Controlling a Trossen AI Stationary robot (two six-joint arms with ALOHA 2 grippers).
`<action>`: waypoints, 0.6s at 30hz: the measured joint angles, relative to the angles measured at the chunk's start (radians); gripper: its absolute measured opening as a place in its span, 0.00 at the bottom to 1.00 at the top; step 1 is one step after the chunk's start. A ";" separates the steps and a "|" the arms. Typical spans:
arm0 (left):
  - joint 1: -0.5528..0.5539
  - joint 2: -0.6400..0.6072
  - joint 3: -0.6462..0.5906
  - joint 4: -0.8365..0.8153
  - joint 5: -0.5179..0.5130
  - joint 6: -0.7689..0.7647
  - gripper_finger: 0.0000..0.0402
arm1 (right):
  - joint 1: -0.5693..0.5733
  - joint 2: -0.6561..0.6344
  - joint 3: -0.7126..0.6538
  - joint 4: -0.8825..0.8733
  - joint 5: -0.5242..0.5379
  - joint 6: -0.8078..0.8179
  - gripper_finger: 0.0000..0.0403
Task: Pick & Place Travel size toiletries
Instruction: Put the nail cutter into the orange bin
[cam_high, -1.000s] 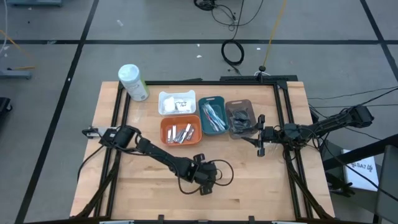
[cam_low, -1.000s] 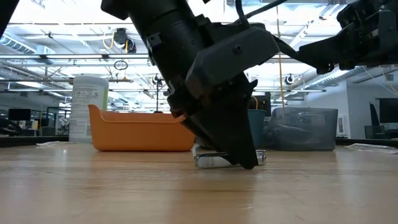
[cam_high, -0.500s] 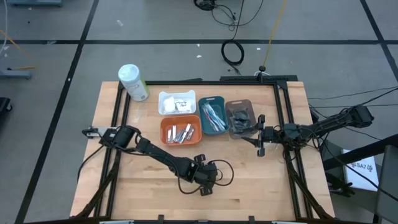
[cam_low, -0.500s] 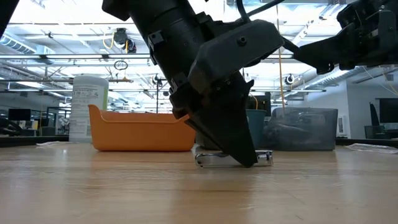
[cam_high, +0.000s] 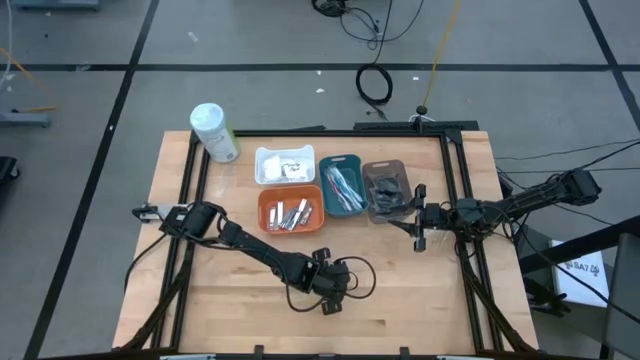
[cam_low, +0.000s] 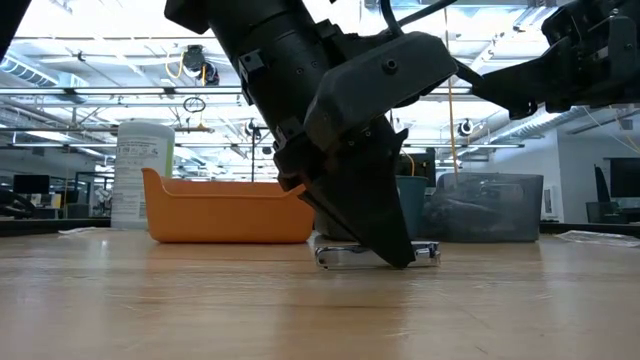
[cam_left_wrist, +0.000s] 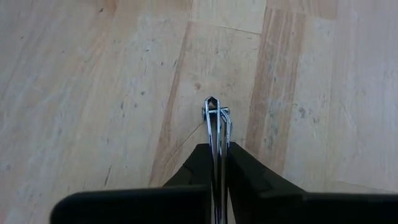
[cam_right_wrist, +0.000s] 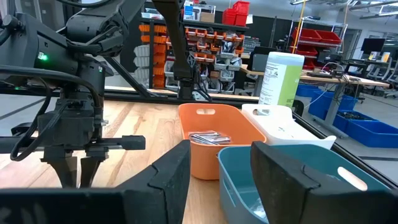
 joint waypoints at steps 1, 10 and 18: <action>0.000 0.000 0.000 0.000 0.000 0.000 0.05 | 0.000 0.000 0.000 0.000 0.000 0.000 0.39; 0.002 0.000 0.000 0.000 0.025 0.007 0.02 | 0.000 0.000 0.000 0.000 0.000 0.000 0.39; 0.006 -0.018 -0.002 -0.011 0.035 0.045 0.02 | 0.000 0.000 0.000 0.000 0.000 0.000 0.39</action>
